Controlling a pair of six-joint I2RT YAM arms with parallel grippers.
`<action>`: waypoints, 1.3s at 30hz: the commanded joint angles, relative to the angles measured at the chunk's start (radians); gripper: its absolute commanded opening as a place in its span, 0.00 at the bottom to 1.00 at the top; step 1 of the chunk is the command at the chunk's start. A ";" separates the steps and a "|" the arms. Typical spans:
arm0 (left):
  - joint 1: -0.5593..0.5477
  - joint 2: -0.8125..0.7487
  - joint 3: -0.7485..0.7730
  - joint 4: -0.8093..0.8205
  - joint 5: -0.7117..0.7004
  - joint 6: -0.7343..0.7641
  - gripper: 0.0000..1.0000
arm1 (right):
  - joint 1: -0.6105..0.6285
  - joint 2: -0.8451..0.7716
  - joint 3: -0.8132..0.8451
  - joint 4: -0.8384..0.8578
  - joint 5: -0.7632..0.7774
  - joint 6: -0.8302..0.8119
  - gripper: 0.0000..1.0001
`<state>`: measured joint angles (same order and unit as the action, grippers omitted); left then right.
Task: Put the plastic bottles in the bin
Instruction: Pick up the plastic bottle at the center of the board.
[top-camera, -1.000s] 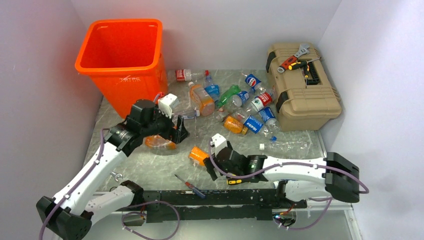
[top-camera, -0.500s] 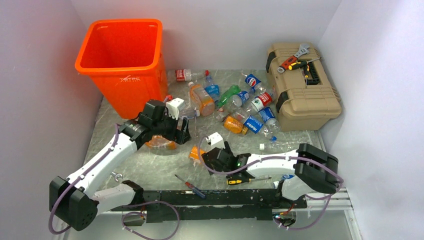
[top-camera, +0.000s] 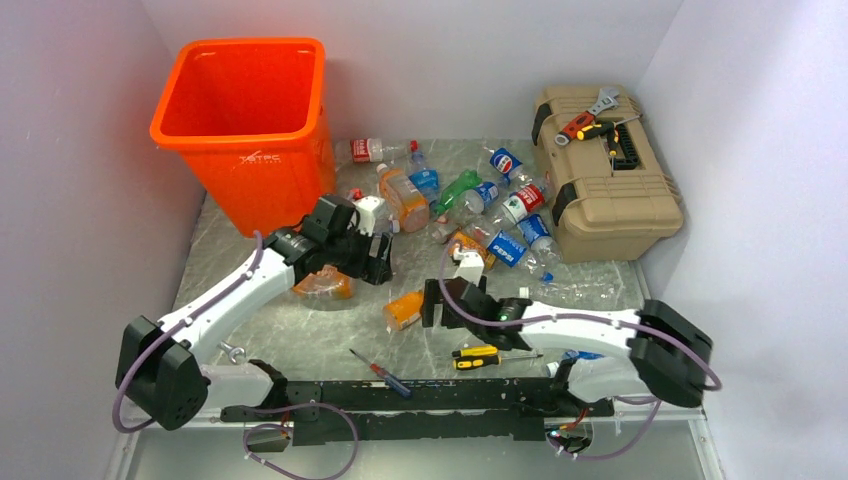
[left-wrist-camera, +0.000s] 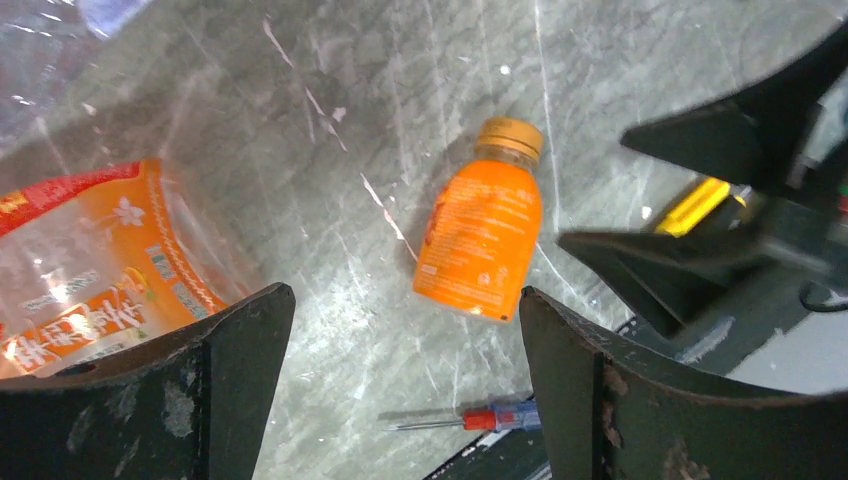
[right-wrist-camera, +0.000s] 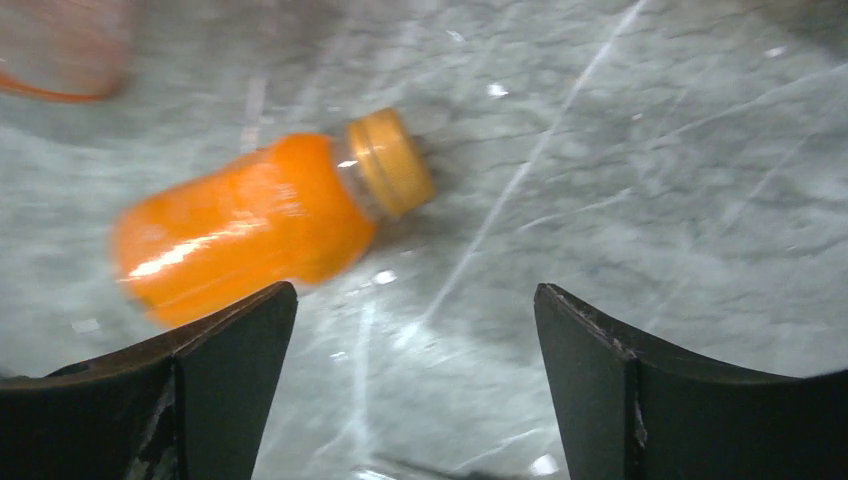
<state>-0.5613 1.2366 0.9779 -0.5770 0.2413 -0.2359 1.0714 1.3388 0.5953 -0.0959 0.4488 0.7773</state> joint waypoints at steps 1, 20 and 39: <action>-0.029 -0.009 0.081 -0.011 -0.168 -0.039 0.88 | -0.004 -0.158 -0.065 0.113 -0.141 0.244 0.97; -0.029 -0.375 -0.088 0.062 -0.474 -0.116 0.91 | -0.016 0.095 0.122 -0.088 -0.176 0.877 1.00; -0.029 -0.381 -0.081 0.050 -0.451 -0.116 0.91 | -0.040 0.326 0.173 0.020 -0.177 0.691 0.71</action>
<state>-0.5896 0.8730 0.8913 -0.5377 -0.2100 -0.3370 1.0321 1.6337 0.7994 -0.0612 0.2451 1.5681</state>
